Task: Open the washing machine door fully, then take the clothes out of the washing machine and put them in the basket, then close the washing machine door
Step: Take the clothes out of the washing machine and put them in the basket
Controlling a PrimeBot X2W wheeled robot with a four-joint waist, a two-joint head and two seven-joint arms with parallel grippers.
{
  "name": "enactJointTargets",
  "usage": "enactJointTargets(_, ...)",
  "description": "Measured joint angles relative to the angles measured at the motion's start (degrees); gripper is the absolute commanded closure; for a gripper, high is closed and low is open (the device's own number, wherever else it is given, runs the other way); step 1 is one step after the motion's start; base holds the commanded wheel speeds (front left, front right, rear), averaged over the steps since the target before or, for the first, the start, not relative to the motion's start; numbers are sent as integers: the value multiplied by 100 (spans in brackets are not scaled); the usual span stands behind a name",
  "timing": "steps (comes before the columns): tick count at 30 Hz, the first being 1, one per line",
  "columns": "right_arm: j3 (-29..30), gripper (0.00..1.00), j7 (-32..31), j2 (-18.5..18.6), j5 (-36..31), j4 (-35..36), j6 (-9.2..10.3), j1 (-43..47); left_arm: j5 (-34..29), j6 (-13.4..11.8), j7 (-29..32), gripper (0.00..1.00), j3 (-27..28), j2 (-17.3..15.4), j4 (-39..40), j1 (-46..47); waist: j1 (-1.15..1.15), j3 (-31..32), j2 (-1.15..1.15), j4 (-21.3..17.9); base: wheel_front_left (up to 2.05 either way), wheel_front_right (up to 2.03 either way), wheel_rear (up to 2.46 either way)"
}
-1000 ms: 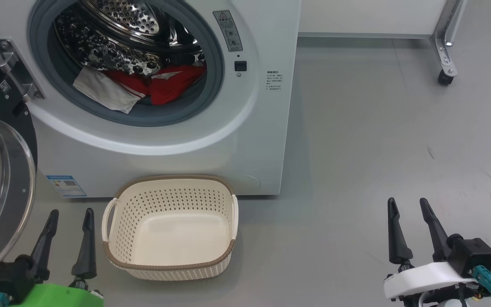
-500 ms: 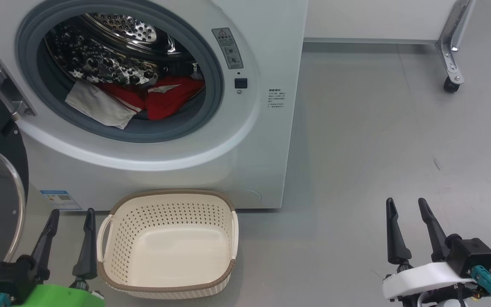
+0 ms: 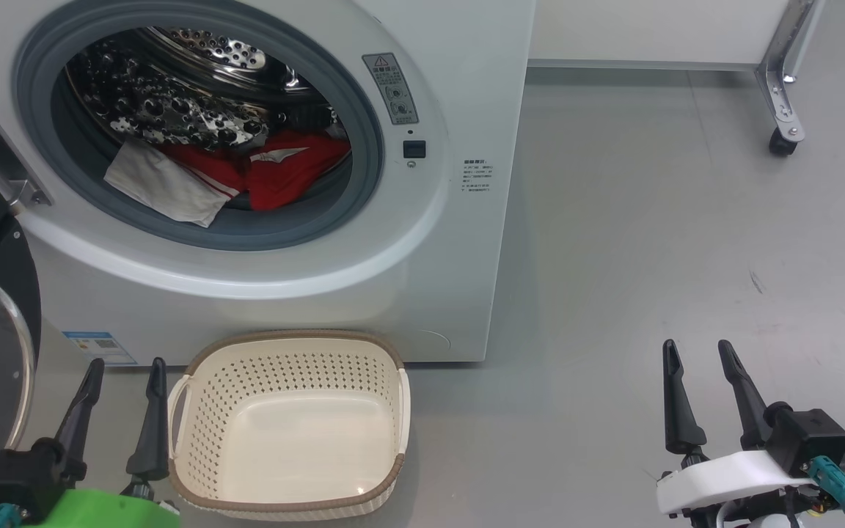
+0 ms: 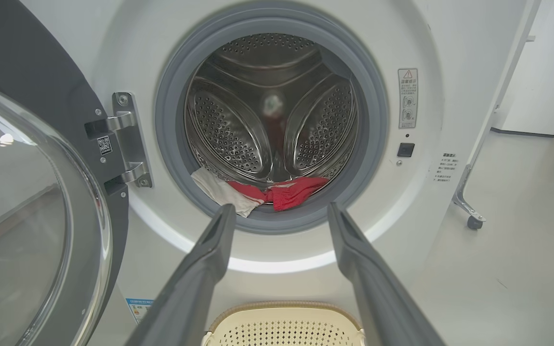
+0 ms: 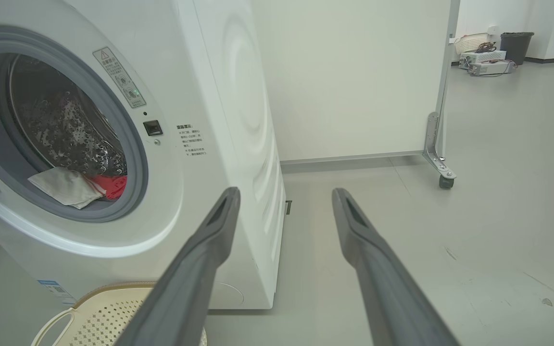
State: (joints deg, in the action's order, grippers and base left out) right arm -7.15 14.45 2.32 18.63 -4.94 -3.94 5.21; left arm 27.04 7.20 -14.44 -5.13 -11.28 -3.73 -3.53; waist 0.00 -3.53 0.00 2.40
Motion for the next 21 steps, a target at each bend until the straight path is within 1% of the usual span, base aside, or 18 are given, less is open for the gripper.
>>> enactJointTargets(21,-41,0,0,0,1,0,14,-4,0,0,0,0,-47,0,-11,0,0,-28,0,-37,0,0,0)
